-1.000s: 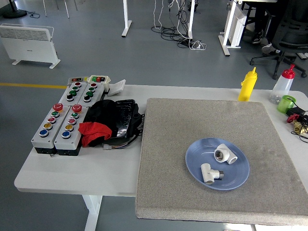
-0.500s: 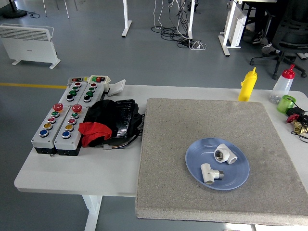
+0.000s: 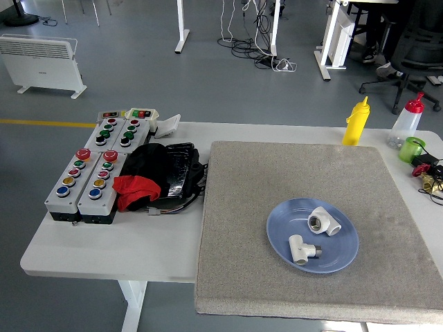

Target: Pick pipe place plate twice

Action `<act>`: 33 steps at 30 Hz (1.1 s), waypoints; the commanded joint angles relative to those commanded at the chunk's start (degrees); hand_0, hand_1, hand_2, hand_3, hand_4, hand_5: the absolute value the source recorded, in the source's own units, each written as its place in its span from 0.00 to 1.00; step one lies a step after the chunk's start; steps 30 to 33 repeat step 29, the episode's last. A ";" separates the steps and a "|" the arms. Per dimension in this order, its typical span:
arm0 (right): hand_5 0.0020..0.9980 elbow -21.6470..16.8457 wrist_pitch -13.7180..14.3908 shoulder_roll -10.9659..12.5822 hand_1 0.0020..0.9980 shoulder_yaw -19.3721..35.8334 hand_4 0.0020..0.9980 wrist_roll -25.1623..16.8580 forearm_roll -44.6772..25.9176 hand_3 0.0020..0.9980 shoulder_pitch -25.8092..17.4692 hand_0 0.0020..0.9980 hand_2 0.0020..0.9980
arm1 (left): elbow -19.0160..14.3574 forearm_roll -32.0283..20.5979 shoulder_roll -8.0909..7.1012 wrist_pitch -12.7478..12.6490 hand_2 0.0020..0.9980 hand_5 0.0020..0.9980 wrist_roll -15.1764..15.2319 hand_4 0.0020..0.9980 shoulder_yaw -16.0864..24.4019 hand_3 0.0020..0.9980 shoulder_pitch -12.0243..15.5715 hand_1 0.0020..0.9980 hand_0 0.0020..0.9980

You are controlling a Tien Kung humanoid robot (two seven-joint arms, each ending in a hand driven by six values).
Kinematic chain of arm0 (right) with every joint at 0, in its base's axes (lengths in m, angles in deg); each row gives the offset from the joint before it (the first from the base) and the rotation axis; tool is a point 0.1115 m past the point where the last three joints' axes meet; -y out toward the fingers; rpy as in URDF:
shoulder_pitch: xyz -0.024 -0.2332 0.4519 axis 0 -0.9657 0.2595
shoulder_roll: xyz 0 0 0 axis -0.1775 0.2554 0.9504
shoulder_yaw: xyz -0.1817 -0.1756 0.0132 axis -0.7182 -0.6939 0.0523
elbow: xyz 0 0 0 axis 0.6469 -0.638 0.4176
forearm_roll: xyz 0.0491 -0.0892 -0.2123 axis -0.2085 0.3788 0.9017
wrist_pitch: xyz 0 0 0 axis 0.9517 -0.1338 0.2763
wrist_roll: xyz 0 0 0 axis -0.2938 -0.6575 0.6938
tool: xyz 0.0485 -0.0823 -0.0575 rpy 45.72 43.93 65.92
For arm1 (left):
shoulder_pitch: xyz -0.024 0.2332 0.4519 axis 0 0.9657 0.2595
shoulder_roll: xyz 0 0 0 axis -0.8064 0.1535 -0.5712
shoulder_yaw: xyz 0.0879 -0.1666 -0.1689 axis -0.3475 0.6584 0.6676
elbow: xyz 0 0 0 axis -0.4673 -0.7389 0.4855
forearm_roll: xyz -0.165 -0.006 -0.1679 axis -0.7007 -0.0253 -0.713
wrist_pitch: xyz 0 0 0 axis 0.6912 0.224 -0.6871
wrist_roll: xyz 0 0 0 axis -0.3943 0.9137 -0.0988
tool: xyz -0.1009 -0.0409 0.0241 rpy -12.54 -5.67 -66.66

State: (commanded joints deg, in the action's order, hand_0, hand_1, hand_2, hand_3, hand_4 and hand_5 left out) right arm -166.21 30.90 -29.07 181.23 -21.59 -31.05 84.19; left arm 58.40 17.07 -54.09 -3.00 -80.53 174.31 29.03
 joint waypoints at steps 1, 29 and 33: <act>0.38 0.02 0.14 -0.03 0.67 0.08 0.59 -0.19 -0.10 0.77 0.03 0.71 0.72 | 0.03 -0.23 -0.03 0.02 0.69 1.00 0.07 0.37 -0.15 0.73 -0.06 0.69 0.72; 0.37 -0.12 -1.91 -0.40 0.63 -0.51 0.56 2.73 1.36 0.59 0.45 0.67 0.66 | 0.25 -2.11 -0.28 0.08 0.68 1.00 0.60 0.37 -1.34 0.73 -1.73 0.69 0.72; 0.37 -0.12 -1.91 -0.40 0.63 -0.51 0.56 2.73 1.36 0.59 0.45 0.67 0.66 | 0.25 -2.11 -0.28 0.08 0.68 1.00 0.60 0.37 -1.34 0.73 -1.73 0.69 0.72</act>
